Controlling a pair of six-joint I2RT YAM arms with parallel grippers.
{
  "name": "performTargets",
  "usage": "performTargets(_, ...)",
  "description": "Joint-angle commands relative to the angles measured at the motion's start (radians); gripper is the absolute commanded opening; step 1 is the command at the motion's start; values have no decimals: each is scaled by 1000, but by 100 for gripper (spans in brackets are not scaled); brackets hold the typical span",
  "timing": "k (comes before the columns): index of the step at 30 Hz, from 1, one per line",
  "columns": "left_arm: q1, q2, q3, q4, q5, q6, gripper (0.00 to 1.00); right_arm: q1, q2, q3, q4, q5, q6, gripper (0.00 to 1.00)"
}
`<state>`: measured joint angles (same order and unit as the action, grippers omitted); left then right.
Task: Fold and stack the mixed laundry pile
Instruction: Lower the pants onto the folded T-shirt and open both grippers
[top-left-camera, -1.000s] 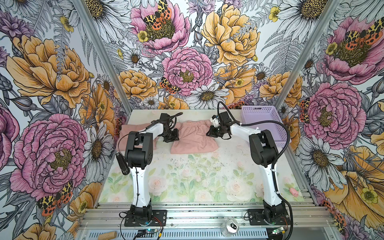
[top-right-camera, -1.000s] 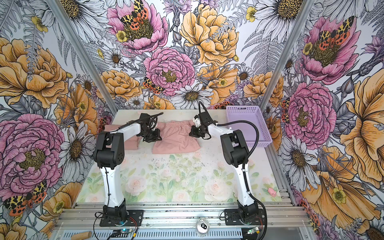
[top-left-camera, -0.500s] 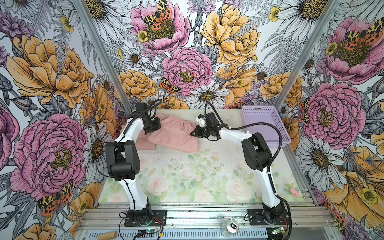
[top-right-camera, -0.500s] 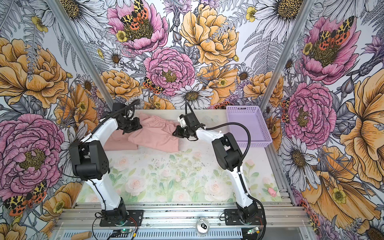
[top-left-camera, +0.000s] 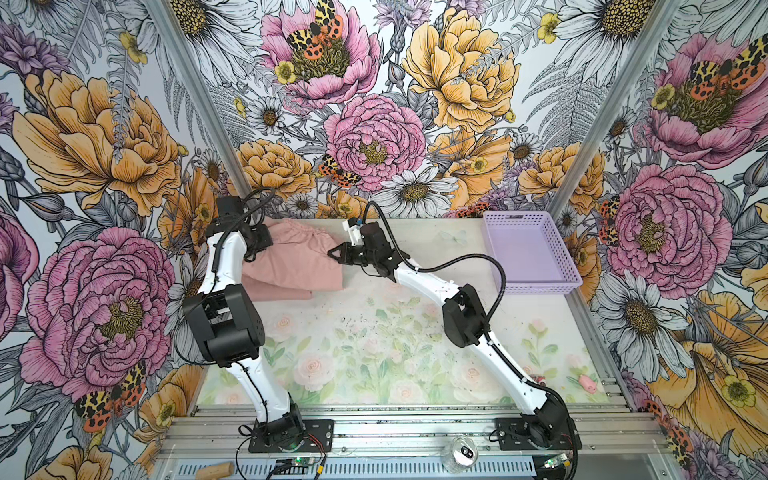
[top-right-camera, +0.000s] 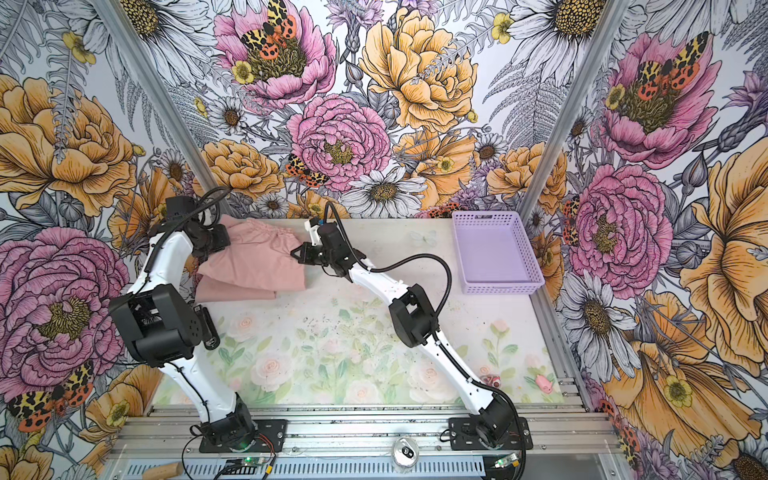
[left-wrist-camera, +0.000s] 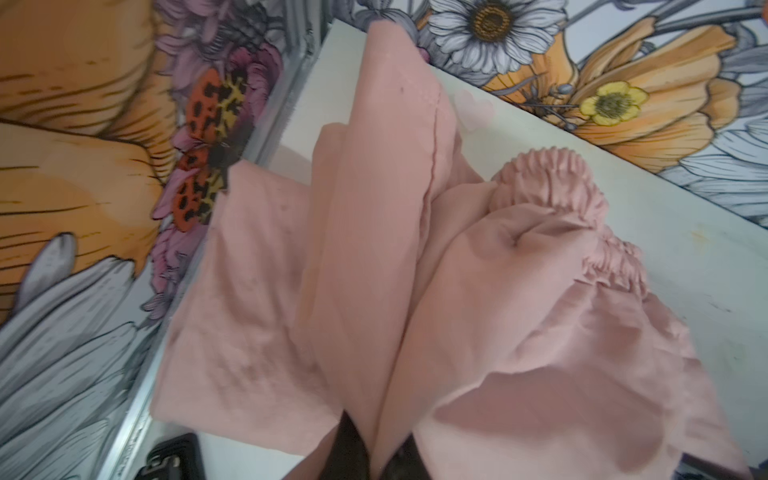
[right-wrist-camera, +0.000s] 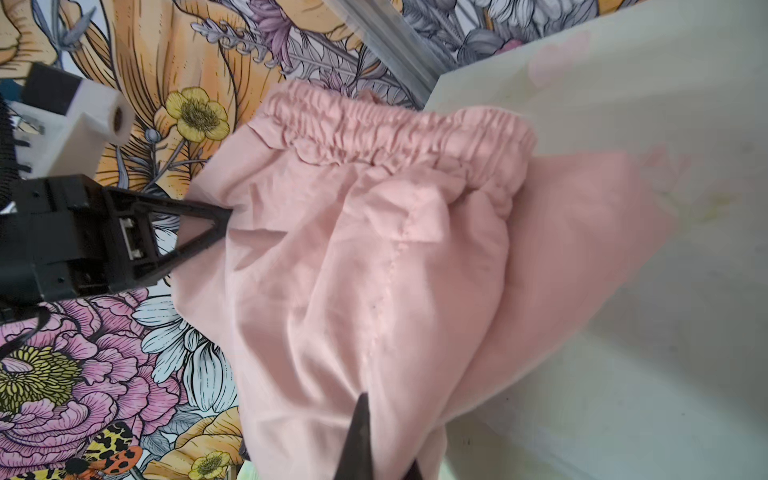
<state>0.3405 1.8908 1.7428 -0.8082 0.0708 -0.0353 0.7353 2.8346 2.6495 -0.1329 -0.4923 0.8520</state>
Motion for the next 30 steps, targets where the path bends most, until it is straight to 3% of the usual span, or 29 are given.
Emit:
performTargets(1,11,-7,2,68,-146,64,0,12,68,121,6,42,41,0)
performTargets(12,14,68,-83,192,-368,96,0,25,115,117,90,46,59,1)
performTargets(15,22,110,-59,191,-413,92,0,21,108,114,87,32,59,32)
performTargets(17,29,133,-46,191,-427,86,3,18,81,76,87,22,59,45)
performTargets(19,30,148,-29,191,-440,83,29,16,25,-5,94,21,40,51)
performTargets(21,28,154,-17,191,-441,83,47,14,-49,-130,133,26,22,54)
performTargets(27,14,125,-32,188,-523,74,86,-5,-251,-437,221,66,-8,56)
performTargets(30,-6,70,-66,191,-512,55,94,-11,-322,-549,252,71,-23,56)
